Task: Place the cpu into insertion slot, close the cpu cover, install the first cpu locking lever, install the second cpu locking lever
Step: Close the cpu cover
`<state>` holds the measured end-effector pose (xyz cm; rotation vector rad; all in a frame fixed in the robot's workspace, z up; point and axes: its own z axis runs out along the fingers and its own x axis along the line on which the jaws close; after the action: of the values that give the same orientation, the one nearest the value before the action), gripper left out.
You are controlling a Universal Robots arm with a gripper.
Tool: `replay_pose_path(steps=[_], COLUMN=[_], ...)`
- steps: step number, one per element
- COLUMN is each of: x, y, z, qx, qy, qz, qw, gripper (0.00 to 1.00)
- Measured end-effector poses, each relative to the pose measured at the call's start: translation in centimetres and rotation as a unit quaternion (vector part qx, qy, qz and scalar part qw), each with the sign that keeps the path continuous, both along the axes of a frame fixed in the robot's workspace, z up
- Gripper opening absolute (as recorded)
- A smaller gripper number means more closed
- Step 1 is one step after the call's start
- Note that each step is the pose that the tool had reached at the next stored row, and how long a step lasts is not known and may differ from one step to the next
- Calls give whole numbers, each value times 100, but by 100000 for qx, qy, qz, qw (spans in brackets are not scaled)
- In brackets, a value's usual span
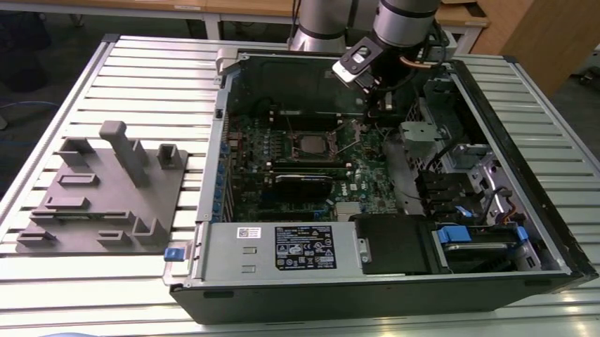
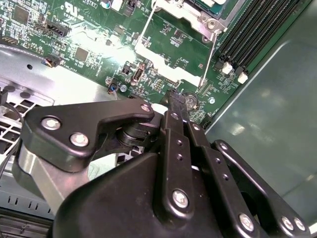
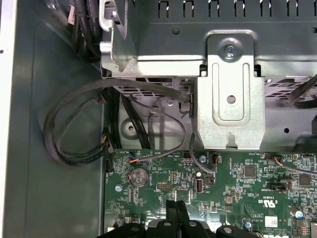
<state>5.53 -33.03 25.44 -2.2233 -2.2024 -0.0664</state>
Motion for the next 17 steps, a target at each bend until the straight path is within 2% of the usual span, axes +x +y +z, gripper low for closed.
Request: replay_pose_path(steps=[10,17], x=[2,2], y=[0,0], z=[-77,-97], qx=[-1,-16], qy=[1,5], qz=[-1,1], qw=[100000,100000], gripper=[11,11])
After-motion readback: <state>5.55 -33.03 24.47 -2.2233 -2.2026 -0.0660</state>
